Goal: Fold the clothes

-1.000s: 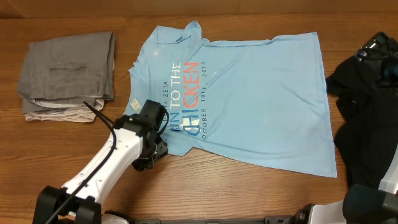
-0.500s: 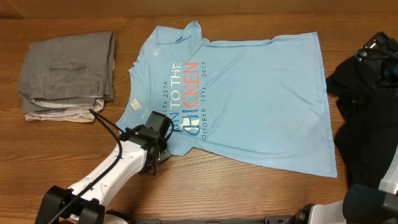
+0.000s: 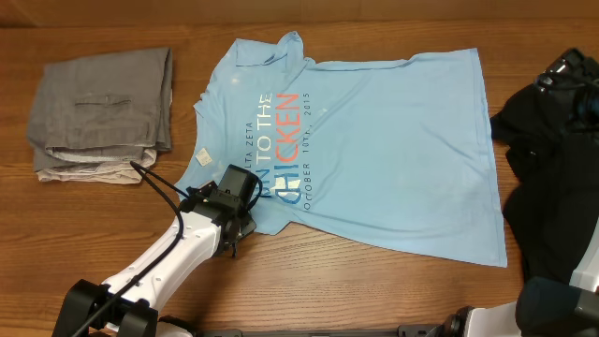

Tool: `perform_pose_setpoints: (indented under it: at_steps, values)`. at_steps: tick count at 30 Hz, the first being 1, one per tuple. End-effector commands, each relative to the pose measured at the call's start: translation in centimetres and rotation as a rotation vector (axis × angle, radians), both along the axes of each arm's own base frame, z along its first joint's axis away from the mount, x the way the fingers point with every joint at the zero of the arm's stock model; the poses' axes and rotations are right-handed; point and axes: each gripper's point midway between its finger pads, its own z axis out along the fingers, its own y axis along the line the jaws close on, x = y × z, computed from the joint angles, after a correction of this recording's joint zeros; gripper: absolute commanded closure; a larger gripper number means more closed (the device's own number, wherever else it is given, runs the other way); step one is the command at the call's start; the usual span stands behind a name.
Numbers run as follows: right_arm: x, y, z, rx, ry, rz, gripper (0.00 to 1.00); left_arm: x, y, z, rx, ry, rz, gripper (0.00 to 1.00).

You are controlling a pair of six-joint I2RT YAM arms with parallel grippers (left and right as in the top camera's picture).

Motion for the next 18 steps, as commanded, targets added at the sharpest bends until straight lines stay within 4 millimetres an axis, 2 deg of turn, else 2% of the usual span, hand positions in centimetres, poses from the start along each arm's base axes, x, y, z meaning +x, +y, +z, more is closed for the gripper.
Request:
perform_pose_setpoints:
  at_steps: [1, 6, 13, 18]
  values:
    - [-0.06, 0.1, 0.61, -0.004, -0.018, -0.004, 0.0, 0.53, 0.27, 0.47, 0.01, -0.04, 0.03, 0.59]
    - [-0.06, 0.1, 0.61, -0.004, -0.018, -0.005, 0.0, 0.68, 0.63, 0.54, 0.032, -0.05, 0.034, 0.62]
    - [-0.06, 0.1, 0.61, -0.004, -0.018, -0.004, 0.0, 0.67, 0.79, 0.55, 0.037, -0.049, 0.036, 0.75]
    - [-0.06, 0.1, 0.63, -0.004, -0.019, -0.005, 0.0, 0.57, 0.75, 0.52, 0.035, -0.044, 0.035, 0.89]
